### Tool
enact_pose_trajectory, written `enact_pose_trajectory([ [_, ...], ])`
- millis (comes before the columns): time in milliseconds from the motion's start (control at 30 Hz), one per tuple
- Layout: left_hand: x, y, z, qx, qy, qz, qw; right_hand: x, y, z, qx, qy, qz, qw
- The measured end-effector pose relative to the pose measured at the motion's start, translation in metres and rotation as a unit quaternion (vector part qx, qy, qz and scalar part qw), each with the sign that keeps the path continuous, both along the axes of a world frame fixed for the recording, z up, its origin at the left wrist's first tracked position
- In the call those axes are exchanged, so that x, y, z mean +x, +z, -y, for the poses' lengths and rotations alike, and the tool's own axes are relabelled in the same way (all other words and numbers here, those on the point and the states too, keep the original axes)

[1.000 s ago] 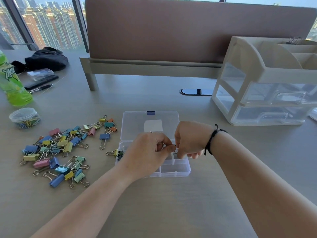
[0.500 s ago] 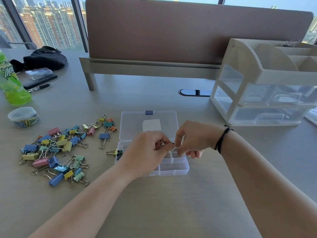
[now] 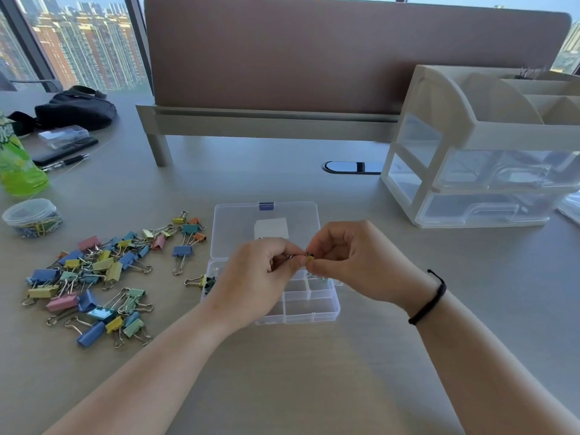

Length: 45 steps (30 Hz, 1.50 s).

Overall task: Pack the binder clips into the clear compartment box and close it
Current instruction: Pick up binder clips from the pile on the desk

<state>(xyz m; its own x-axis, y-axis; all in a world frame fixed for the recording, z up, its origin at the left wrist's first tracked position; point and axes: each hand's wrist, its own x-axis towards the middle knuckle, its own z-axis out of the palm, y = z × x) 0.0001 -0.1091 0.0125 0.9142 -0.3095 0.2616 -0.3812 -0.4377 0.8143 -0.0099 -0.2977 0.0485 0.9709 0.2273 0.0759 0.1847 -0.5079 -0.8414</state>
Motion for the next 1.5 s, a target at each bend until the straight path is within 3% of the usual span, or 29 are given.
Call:
enact_pose_trajectory([
  [200, -0.003, 0.003, 0.002, 0.002, -0.013, 0.003, 1.000, -0.005, -0.001, 0.004, 0.010, -0.018, 0.022, 1.000],
  [700, -0.005, 0.003, 0.001, 0.026, 0.000, 0.022, 0.999, -0.006, 0.001, 0.014, -0.071, -0.035, 0.024, 0.997],
  [1133, -0.003, 0.002, 0.001, 0.021, 0.004, 0.028, 0.999, -0.008, 0.001, 0.011, -0.032, 0.015, 0.002, 0.999],
  [1500, -0.006, 0.004, 0.001, 0.023, -0.004, 0.029, 0.999, -0.005, -0.003, 0.010, -0.073, -0.047, 0.050, 0.995],
])
